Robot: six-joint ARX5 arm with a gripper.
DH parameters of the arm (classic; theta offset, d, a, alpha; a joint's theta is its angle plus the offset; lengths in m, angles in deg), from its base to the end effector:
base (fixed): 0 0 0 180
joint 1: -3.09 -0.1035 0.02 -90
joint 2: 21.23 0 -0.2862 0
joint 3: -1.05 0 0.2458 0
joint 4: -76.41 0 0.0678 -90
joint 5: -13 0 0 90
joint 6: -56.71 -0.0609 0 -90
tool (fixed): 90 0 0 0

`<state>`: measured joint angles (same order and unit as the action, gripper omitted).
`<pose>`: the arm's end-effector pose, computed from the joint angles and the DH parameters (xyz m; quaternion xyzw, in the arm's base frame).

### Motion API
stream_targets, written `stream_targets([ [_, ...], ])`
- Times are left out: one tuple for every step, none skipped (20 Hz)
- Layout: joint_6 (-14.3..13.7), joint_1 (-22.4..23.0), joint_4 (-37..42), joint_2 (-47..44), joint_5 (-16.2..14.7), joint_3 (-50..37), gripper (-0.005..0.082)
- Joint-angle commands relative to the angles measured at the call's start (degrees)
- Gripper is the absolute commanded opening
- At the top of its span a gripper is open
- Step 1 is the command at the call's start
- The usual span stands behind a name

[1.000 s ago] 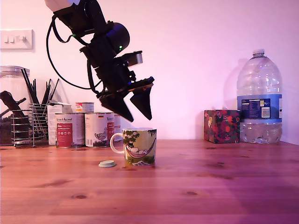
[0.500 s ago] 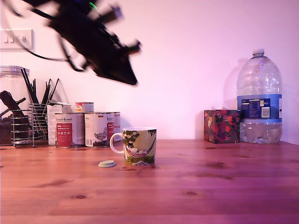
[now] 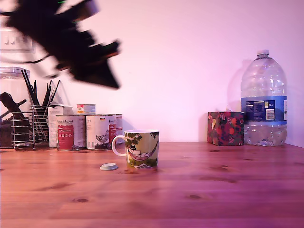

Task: Pick up the coffee capsules from the table one by one and drop them inside the nearest coffee cup

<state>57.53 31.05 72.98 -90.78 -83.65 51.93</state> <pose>0.2367 -0.1336 0.2447 0.0287 0.1904 -0.2906 0.9373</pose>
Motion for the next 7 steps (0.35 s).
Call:
stream_targets([
  [0.81,-0.28,0.48,2.75,0.35,-3.02,-0.0024],
  [1.18,-0.28,0.50,4.42,0.37,-4.52,-0.0024],
  [1.95,-0.28,0.17,5.70,0.55,-5.49,-0.0024],
  [2.29,-0.26,-0.61,6.54,0.55,-5.88,-0.0024],
  [2.32,-0.26,-1.25,7.02,0.55,-5.90,-0.0024],
  [2.29,-0.26,-1.31,7.37,0.57,-5.90,-0.0024],
  [2.27,-0.26,-1.20,7.43,0.55,-5.90,-0.0024],
])
